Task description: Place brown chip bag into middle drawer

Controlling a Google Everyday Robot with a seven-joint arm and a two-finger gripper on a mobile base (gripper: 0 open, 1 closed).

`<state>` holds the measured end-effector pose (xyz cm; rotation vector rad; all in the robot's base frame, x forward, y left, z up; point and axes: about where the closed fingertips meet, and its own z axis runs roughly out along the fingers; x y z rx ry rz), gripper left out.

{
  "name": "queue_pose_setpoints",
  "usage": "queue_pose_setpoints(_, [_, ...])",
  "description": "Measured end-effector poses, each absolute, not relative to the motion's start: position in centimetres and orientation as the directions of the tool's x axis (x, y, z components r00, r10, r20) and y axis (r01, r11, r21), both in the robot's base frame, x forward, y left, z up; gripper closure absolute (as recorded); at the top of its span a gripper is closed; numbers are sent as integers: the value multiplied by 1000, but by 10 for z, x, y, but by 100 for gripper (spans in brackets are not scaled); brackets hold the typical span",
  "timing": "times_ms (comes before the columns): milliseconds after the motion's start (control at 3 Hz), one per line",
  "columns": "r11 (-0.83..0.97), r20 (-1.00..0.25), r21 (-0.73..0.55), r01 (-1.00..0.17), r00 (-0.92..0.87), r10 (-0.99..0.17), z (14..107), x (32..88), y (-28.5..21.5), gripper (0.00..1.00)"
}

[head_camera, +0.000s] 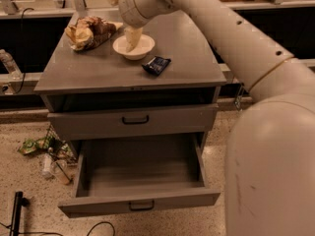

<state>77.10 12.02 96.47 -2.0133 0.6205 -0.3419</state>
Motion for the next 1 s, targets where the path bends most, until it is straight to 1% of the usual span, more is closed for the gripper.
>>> queue_pose_setpoints(333, [-372,-28,-897,-237,872,-488,973,793,164,0])
queue_pose_setpoints(667, [-372,-27,-898,-237,871,-491,971,794,165,0])
queue_pose_setpoints(1000, [-351,-5,-911,-215,858,-513,975,805,178,0])
